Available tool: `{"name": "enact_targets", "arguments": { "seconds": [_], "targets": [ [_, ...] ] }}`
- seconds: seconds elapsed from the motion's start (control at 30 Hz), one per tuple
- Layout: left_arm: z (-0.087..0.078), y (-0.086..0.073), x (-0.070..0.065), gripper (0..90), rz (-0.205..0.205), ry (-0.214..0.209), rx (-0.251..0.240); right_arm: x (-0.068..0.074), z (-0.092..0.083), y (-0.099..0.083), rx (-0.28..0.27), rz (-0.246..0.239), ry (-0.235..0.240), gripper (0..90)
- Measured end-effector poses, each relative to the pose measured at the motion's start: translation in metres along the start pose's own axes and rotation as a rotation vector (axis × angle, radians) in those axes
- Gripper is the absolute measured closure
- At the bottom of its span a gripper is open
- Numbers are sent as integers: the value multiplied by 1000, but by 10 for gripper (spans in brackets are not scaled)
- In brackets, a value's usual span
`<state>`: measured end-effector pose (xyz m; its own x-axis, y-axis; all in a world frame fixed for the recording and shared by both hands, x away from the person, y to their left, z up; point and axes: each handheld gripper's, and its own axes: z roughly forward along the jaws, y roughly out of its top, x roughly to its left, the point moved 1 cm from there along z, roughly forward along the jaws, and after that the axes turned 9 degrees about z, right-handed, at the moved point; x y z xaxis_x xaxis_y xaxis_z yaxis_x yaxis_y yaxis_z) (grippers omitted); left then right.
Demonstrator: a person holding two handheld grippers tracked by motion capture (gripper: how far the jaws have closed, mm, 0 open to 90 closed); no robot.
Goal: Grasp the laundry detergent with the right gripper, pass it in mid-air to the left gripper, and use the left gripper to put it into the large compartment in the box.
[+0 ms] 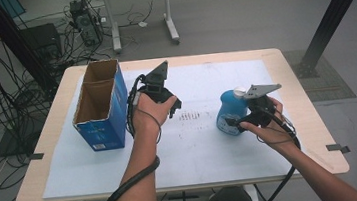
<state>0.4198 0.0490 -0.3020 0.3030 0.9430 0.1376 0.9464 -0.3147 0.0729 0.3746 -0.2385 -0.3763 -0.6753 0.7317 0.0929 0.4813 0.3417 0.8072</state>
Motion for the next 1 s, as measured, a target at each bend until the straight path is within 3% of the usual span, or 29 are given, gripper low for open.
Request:
{"name": "enact_targets", "arguments": {
  "seconds": [1.0],
  "targets": [
    [1, -2, 3, 56, -2, -6, -1, 3, 0, 1, -14, -4, 0, 18]
  ]
}}
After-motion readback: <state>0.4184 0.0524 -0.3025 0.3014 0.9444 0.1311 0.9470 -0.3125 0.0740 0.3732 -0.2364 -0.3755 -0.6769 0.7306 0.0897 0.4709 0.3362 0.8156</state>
